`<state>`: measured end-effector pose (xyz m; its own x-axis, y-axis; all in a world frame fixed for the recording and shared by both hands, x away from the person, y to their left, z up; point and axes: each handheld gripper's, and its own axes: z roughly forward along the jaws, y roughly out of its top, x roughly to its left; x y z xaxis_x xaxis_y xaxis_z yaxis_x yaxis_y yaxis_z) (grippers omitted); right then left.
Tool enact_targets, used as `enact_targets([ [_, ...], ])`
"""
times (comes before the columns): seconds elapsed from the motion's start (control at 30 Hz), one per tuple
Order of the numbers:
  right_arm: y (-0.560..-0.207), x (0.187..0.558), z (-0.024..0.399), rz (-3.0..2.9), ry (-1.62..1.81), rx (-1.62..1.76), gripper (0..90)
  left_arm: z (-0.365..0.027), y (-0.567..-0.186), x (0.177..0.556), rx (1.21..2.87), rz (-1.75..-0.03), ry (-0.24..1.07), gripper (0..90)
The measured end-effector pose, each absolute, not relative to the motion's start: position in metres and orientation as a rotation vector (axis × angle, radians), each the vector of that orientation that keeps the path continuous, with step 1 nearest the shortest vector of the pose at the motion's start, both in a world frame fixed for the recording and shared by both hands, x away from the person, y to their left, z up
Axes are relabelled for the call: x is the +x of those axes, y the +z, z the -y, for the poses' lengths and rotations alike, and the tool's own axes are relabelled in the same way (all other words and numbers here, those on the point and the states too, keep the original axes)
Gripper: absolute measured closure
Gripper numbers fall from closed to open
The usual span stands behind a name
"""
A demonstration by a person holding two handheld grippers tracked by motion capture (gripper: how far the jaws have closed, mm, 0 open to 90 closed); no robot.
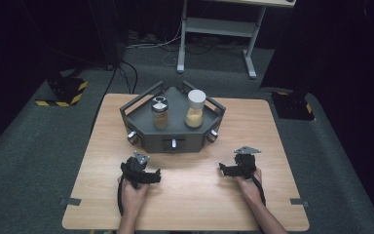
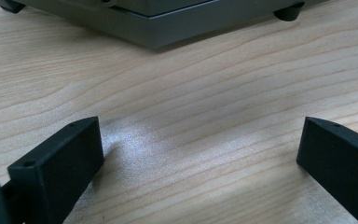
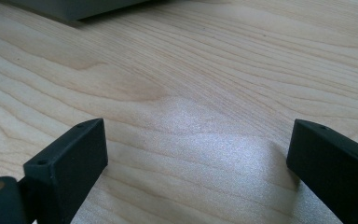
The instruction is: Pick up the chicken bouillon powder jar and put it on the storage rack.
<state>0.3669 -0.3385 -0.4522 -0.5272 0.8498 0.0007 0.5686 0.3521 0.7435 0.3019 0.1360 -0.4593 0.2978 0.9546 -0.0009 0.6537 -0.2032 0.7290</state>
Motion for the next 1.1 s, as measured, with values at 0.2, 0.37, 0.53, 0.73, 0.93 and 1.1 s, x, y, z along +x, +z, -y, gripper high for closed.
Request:
enact_targets([
  [0.2, -0.4522, 0.3667, 0.3379, -2.233, 0.993, 1.242, 4.7, -0.136, -0.4593, 0.3019, 1.943, -1.429, 0.618, 0.4],
  [0.37, -0.4521, 0.3665, 0.3371, -2.233, 0.987, 1.24, 4.9, -0.1359, -0.4593, 0.3018, 1.943, -1.43, 0.618, 0.4],
  [0.53, -0.452, 0.3663, 0.3362, -2.234, 0.982, 1.237, 5.0, -0.1358, -0.4593, 0.3018, 1.943, -1.43, 0.619, 0.4],
  [0.73, -0.4516, 0.3656, 0.3331, -2.233, 0.966, 1.233, 5.0, -0.1359, -0.4593, 0.3018, 1.943, -1.43, 0.619, 0.4],
  [0.93, -0.4516, 0.3656, 0.3331, -2.233, 0.966, 1.234, 5.0, -0.1358, -0.4593, 0.3018, 1.943, -1.43, 0.618, 0.4],
  [1.1, -0.4516, 0.3655, 0.333, -2.233, 0.965, 1.233, 5.0, -0.1357, -0.4593, 0.3016, 1.944, -1.429, 0.62, 0.5],
])
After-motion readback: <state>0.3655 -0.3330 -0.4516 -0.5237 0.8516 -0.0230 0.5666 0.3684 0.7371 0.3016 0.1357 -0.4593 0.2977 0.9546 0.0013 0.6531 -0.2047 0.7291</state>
